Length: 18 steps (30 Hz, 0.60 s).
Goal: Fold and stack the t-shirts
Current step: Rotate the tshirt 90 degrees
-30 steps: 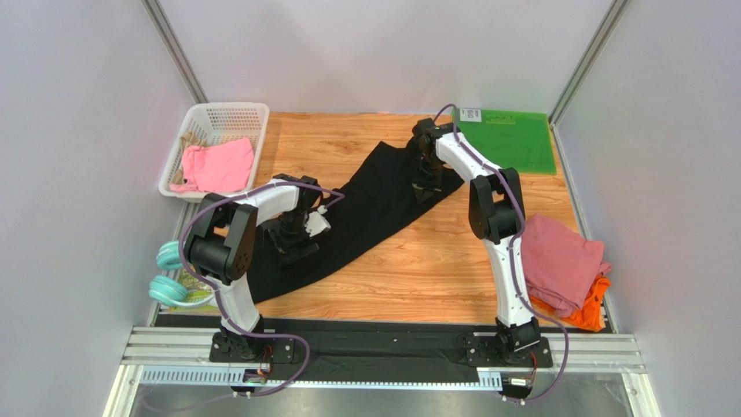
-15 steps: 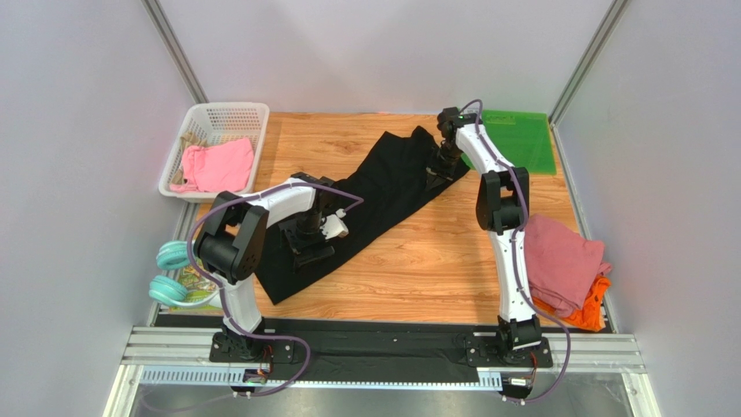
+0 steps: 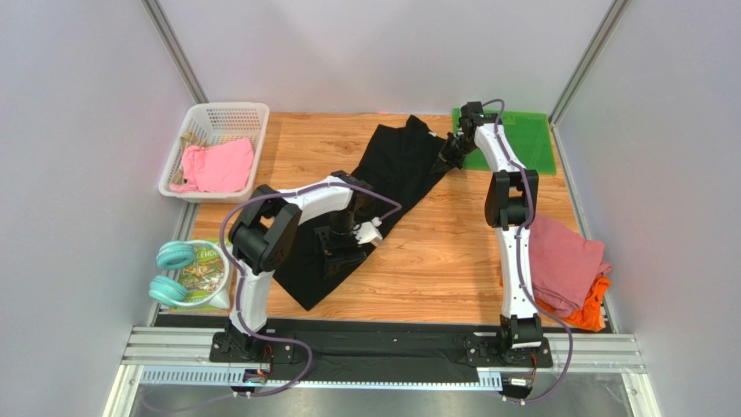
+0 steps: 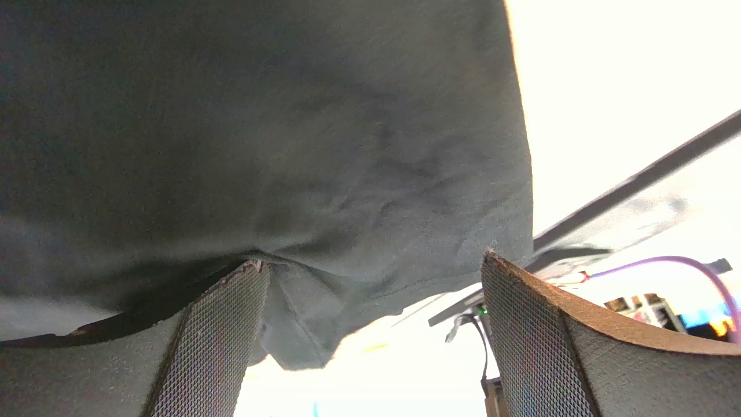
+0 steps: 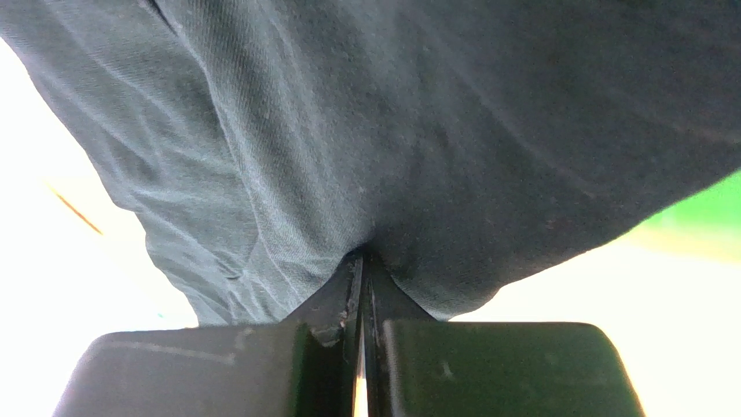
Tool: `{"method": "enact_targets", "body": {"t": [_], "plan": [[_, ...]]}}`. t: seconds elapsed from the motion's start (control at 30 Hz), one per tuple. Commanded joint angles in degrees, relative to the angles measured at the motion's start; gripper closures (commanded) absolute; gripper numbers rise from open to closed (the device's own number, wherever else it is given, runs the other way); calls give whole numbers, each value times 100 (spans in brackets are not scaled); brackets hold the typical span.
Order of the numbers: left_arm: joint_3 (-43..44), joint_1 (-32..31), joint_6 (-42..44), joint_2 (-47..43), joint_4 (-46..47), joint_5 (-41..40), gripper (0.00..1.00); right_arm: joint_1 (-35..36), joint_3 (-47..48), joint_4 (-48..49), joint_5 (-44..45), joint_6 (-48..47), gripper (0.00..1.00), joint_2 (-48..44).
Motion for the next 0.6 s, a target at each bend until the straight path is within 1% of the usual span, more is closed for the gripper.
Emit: {"method": "enact_targets", "body": {"t": [0.0,0.07,0.2,0.3,0.37,0.43,0.5,0.53,0.57], "plan": [[714,-560,8,422,-441,882,4,-1,289,582,-144,104,99,453],[847,-745,34,607,-564,1023,4,-18,298,722,-276,139,98,462],[989,-1123,43,783,-731,1610,4,-80,368,872,-461,218,97,471],[866,-1186,-36,749,-670,1621,4,-98,403,898,-575,192,96,445],[804,-1186,-106,564,-591,1621,4,-89,403,899,-663,139,94,401],[813,-1177,-221,241,-661,1875,4,-89,377,898,-672,113,93,278],[961,-1072,-396,-111,-644,2147,4,-36,299,907,-593,43,91,120],[1075,-1002,-449,-479,-687,2270,3,-10,298,916,-549,-1,90,-90],[1233,-775,-510,-648,-722,2376,3,43,281,916,-462,-36,86,-205]]}}
